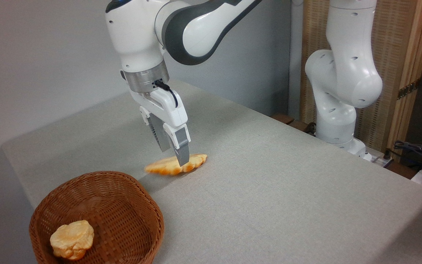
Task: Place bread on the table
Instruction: 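Lower the bread roll onto the table and open the gripper, then raise the open gripper up away from the bread roll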
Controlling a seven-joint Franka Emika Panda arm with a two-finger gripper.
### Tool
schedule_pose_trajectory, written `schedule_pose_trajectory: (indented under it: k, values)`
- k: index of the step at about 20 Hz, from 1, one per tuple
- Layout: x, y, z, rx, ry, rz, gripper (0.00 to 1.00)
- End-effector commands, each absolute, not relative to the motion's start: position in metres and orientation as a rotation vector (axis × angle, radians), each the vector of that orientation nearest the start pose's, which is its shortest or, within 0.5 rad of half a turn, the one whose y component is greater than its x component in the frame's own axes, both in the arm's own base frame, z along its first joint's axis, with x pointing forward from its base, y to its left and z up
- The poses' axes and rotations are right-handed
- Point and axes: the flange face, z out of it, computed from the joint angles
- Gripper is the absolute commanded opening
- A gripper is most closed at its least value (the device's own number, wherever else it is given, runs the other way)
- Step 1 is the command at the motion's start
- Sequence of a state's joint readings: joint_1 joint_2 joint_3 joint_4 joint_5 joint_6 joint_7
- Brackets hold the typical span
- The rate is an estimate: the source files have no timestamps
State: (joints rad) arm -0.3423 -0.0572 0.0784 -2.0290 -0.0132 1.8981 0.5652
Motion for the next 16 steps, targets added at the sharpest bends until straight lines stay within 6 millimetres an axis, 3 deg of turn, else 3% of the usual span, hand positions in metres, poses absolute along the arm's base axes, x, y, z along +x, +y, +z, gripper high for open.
schedule_pose_trajectory:
  k: [1, 8, 12, 16]
  values:
    - [0.512, -0.131, 0.483, -2.919, 1.229, 0.088, 1.00]
    - [0.533, -0.095, 0.522, -2.951, 1.126, -0.045, 1.00]
    - [0.537, -0.080, 0.529, -2.937, 1.156, -0.068, 1.00]
    - [0.538, -0.079, 0.534, -2.917, 1.194, -0.082, 1.00]
